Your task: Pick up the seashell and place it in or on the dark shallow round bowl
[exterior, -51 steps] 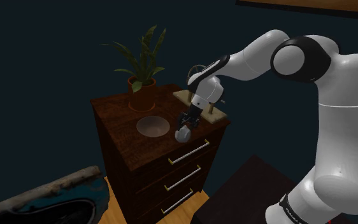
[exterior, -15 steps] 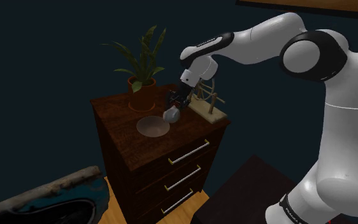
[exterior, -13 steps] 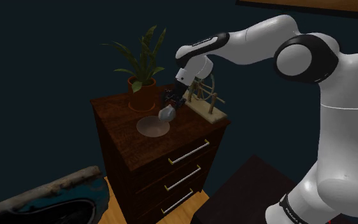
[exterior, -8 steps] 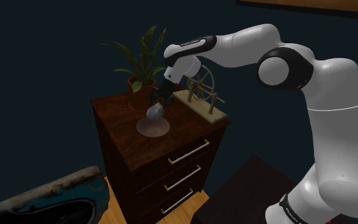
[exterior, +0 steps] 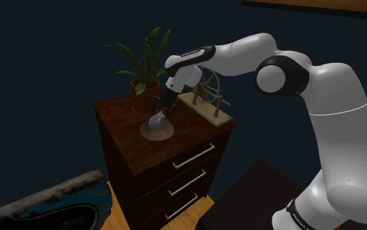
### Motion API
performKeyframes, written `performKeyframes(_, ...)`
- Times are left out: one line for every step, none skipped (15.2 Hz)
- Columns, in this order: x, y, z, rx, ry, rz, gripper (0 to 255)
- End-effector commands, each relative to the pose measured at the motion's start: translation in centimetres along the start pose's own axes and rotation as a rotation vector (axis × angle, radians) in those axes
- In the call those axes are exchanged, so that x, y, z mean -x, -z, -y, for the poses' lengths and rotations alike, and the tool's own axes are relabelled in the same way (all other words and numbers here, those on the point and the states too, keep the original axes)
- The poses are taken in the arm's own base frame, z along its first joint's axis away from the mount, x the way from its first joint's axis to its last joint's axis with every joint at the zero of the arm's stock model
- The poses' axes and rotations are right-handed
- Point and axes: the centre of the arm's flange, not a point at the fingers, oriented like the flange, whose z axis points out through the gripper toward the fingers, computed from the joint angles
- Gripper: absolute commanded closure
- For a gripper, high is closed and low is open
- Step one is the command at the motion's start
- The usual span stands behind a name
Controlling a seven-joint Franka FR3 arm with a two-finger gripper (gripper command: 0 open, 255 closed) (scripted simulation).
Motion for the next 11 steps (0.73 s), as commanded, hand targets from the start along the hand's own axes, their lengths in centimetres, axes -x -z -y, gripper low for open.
performKeyframes(-0.1,-0.9,-0.5,0.000,0.000,-0.001,255)
performKeyframes(-0.2,-1.4,-0.8,0.000,0.000,-0.001,255)
performKeyframes(-0.3,-1.8,-1.0,0.000,0.000,-0.001,255)
performKeyframes(-0.4,-2.3,-1.3,0.000,0.000,-0.001,255)
performKeyframes(-0.5,-2.8,-1.6,0.000,0.000,-0.001,255)
performKeyframes(-0.5,-2.8,-1.6,0.000,0.000,-0.001,255)
performKeyframes(-0.5,-2.8,-1.6,0.000,0.000,-0.001,255)
performKeyframes(-0.5,-2.8,-1.6,0.000,0.000,-0.001,255)
performKeyframes(-0.5,-2.8,-1.6,0.000,0.000,-0.001,255)
performKeyframes(-0.5,-2.8,-1.6,0.000,0.000,-0.001,255)
performKeyframes(-0.5,-2.8,-1.6,0.000,0.000,-0.001,255)
